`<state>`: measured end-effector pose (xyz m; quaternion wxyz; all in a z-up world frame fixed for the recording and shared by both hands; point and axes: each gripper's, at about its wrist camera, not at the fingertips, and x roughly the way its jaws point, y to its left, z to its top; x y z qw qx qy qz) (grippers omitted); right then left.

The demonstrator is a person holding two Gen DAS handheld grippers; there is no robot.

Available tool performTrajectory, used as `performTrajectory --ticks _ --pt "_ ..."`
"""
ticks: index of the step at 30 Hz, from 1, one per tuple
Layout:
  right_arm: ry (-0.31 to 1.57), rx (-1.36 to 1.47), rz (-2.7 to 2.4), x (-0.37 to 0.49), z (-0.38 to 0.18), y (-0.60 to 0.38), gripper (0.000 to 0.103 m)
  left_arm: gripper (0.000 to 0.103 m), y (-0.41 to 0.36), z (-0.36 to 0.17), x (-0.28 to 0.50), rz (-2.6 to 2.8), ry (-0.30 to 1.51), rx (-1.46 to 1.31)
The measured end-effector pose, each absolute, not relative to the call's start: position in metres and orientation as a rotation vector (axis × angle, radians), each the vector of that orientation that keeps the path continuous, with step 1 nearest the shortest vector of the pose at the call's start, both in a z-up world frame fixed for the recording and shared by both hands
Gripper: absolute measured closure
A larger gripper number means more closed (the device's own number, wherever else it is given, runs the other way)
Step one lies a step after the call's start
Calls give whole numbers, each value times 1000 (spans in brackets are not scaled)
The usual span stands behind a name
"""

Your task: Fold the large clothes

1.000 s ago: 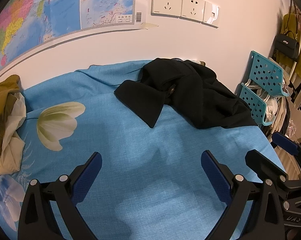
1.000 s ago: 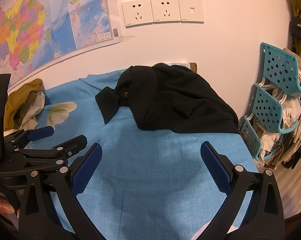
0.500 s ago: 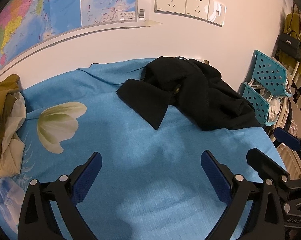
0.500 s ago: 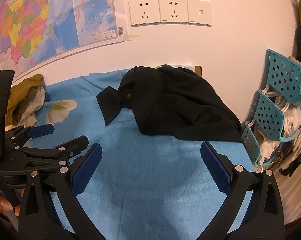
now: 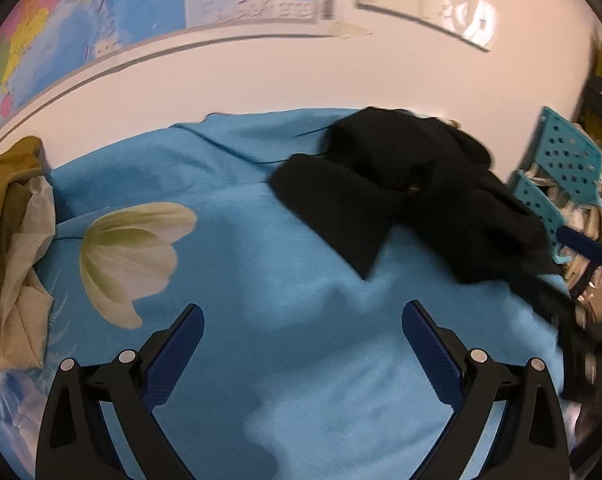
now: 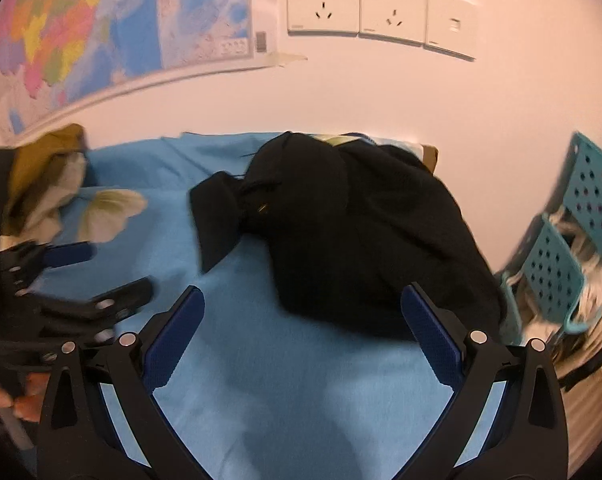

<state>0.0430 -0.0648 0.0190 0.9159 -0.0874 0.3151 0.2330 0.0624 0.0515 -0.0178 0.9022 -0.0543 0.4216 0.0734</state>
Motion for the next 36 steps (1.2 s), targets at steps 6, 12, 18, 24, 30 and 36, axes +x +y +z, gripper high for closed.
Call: performTrajectory --ticks 6,12,18,24,30,36 --pt "679 -234 523 115 16 -39 6 7 76 -27 85 183 901 -121" --pt "789 -204 676 170 3 -10 6 7 89 -36 106 194 926 -99" --pt "729 -249 770 161 20 -8 79 7 98 -41 113 195 930 -93" --pt "521 -170 728 140 103 -68 83 7 98 -28 124 93 851 -80" --pt "444 -83 662 137 153 -127 84 7 55 -2 143 -172 723 -52" --pt "420 -17 632 134 163 -164 85 7 -8 -7 145 -476 667 27"
